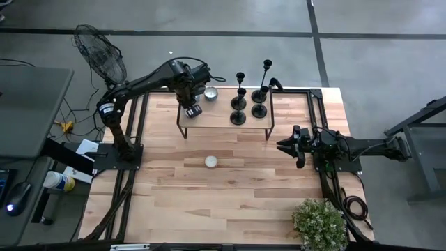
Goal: Pick & Place candle stick holders
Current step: Put the red scented candle on the shelf and align it with the light blue scented candle, then put the yellow scented candle on the shelf and align it with the blue scented candle
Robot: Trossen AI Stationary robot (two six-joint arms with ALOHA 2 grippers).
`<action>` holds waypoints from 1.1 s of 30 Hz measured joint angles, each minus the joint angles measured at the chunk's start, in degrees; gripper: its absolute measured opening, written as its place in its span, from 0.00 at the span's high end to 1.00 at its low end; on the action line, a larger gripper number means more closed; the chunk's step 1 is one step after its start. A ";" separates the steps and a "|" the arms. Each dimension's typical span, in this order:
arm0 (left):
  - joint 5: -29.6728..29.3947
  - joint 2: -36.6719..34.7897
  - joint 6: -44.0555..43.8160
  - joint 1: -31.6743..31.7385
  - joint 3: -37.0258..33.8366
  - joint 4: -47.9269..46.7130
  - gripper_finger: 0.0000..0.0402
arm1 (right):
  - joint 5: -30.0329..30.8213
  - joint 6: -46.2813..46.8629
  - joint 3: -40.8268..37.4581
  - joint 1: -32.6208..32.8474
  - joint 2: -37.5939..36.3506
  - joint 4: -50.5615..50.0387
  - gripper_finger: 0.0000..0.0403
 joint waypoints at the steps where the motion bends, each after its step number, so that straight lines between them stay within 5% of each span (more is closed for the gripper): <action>1: -0.19 0.00 0.00 0.00 0.02 0.02 1.00 | 0.02 0.00 -0.02 -0.01 0.00 0.00 0.76; 20: -1.84 0.00 -0.01 0.00 0.05 1.57 0.88 | 0.00 0.02 -0.01 -0.02 0.00 0.00 0.76; 33: -3.78 -0.52 0.49 0.00 2.85 0.43 0.67 | 0.00 0.02 0.00 0.00 0.00 0.00 0.76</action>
